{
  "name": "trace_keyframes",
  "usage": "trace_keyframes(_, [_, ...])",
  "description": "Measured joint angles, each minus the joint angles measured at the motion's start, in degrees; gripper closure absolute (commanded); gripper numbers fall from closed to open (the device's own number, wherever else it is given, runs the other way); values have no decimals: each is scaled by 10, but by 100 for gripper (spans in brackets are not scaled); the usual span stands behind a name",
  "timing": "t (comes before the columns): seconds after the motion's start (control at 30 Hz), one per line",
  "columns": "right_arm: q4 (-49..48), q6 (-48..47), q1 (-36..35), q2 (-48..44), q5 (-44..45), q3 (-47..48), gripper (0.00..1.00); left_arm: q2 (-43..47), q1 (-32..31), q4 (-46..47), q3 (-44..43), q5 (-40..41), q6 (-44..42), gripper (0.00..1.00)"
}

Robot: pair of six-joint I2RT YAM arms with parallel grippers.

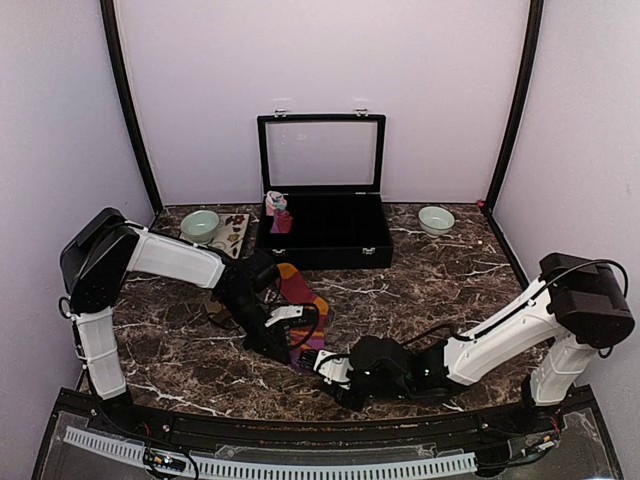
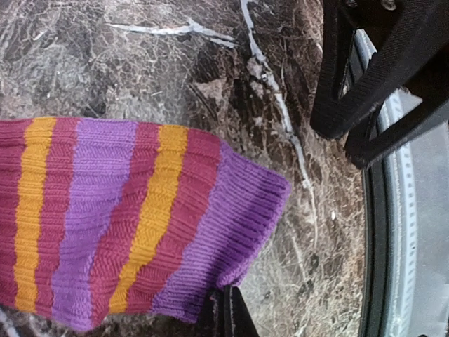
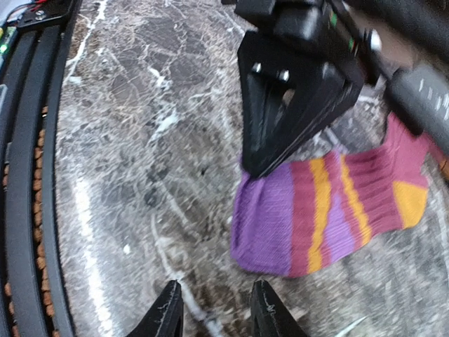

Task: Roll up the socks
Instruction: Roll the sock at the center of the board.

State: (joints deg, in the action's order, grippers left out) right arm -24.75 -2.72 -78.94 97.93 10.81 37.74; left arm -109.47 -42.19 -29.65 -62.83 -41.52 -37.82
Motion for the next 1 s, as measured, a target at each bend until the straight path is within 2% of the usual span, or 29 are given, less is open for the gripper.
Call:
trace_keyframes(0.17, [9,-62,-9,7,43,26,66,-26,3,-49,-20,-40,-7,100])
trace_keyframes(0.8, [-15,-168,-10,97,47,71,69,-31,3,-110,-35,-68,-15,100])
trace_keyframes(1.0, [-28,-188,-9,109,59,76,77,-35,3,-114,-38,-71,-18,100])
